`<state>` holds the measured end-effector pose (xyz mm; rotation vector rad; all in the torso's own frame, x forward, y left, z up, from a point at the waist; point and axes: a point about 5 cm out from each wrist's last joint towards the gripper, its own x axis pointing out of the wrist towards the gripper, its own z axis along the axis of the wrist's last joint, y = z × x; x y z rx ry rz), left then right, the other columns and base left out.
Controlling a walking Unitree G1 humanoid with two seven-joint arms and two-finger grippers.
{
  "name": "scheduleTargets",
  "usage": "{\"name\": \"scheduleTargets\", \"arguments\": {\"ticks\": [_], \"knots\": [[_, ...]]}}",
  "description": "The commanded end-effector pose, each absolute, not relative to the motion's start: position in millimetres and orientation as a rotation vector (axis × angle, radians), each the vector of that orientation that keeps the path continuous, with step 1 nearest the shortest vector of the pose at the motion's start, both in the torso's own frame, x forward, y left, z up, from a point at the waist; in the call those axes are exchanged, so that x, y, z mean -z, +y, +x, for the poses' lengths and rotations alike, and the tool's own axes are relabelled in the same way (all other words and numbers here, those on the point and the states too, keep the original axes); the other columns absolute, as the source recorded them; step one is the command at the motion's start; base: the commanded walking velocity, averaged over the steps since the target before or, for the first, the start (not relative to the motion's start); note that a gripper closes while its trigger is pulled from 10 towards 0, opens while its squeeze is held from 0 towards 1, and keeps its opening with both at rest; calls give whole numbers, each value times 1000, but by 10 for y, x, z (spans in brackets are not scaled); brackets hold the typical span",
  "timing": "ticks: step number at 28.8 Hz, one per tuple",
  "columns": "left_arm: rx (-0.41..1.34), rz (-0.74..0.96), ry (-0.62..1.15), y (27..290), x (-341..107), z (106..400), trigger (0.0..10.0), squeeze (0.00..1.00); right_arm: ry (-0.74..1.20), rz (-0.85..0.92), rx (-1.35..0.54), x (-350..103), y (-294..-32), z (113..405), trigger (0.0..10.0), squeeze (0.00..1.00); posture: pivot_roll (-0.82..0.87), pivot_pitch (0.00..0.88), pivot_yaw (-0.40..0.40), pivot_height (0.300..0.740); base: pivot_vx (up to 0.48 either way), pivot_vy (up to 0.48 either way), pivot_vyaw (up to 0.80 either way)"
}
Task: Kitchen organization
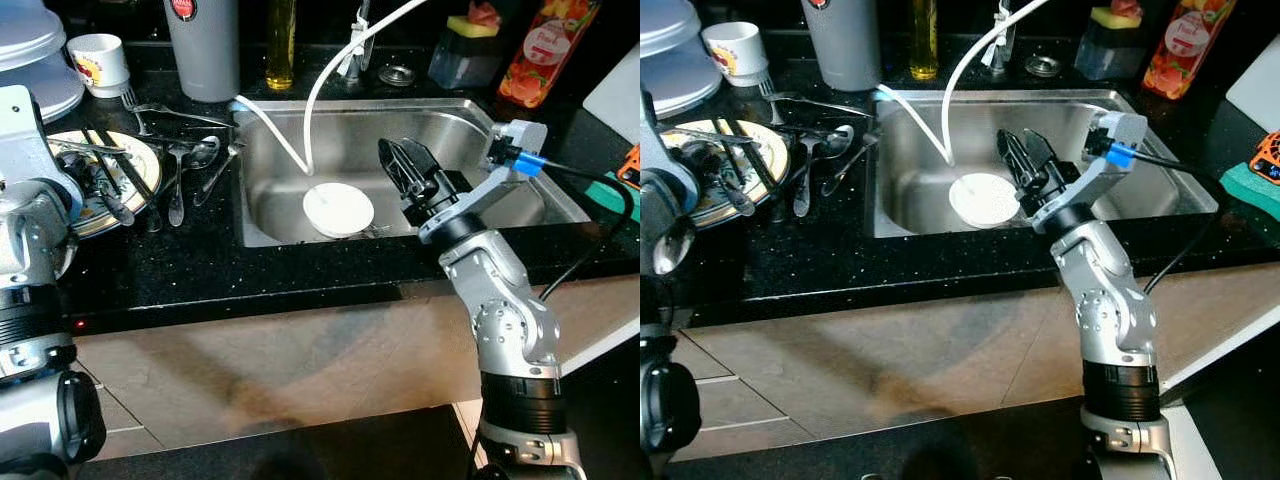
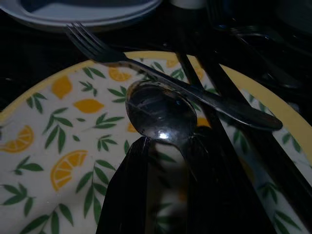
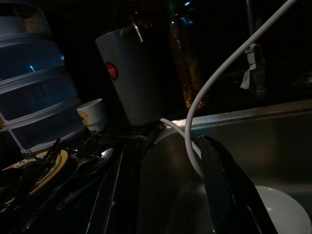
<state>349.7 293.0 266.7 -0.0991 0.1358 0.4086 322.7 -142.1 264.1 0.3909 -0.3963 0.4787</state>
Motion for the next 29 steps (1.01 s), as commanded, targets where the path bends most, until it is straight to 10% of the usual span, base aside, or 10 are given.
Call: {"name": "scheduleTargets", "arguments": {"ticks": [1,8,9,15,23,28,29], "knots": [[-439,-92,200,2912,-2503,3515,10000,0,-392,388,-473,-2633,-1451,3199,10000,0,75,101,-38,740,0,0,0],[-411,-181,229,2866,-2366,3581,10000,0,-390,391,-478,-2636,-1434,3207,10000,0,77,103,-47,740,0,0,0],[-404,-258,233,2865,-2331,3627,4000,0,-391,392,-482,-2643,-1425,3211,10000,0,75,104,-51,740,0,0,0],[-432,-464,249,2855,-2266,3713,0,0,-393,390,-479,-2655,-1442,3208,10000,0,64,102,-49,740,0,0,0],[-442,-471,212,2847,-2352,3726,0,0,-392,391,-477,-2653,-1451,3204,10000,0,63,104,-51,740,0,0,0],[-438,-195,-97,2776,-2837,3715,0,0,-391,395,-482,-2654,-1435,3211,10000,0,69,107,-52,740,0,0,0],[-436,-183,-152,2753,-2921,3698,4980,0,-391,395,-482,-2653,-1432,3212,10000,0,69,107,-52,740,0,0,0]]}}
